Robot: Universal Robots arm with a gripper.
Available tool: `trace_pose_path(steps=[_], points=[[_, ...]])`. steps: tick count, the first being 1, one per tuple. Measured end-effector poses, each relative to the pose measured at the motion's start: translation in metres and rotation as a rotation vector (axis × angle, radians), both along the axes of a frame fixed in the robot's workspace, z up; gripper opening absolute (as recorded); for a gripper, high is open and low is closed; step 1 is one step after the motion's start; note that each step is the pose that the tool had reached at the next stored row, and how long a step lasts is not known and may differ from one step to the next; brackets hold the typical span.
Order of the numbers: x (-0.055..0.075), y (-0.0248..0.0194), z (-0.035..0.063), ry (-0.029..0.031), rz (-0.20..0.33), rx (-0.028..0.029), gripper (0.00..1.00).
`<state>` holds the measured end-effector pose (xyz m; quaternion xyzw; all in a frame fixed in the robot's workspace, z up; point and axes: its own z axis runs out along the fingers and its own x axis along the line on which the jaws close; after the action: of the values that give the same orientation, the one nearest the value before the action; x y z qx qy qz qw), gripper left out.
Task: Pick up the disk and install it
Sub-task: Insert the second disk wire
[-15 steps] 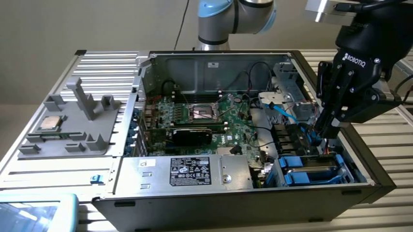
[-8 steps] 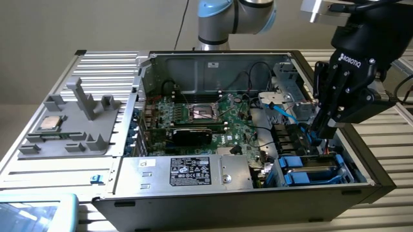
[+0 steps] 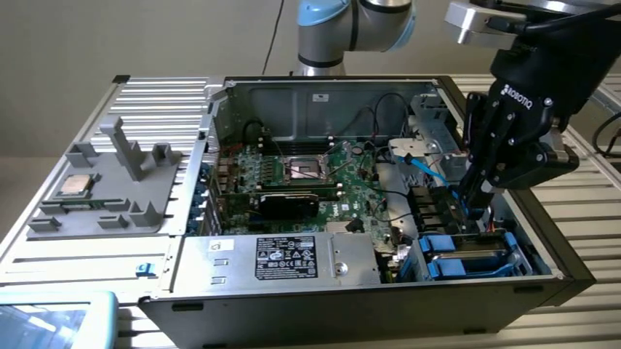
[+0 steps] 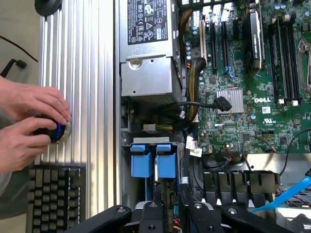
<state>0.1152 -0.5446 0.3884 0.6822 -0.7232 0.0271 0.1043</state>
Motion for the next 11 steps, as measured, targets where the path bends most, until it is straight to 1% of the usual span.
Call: trace_pose_path(steps=[2, 5, 6, 7, 9, 11], points=[[0.0010, -0.0009, -0.0021, 0.0030, 0.000, 0.0011, 0.25], [0.0010, -0.0019, -0.0031, 0.0034, 0.000, 0.0009, 0.25], [0.0010, -0.0025, -0.0036, 0.0034, 0.000, 0.0021, 0.25], [0.0010, -0.0035, -0.0044, 0.0034, 0.000, 0.0069, 0.25], [0.0018, -0.0061, -0.0063, 0.0034, 0.000, 0.0182, 0.25], [0.0037, -0.0081, -0.0081, 0.0035, 0.000, 0.0273, 0.25]])
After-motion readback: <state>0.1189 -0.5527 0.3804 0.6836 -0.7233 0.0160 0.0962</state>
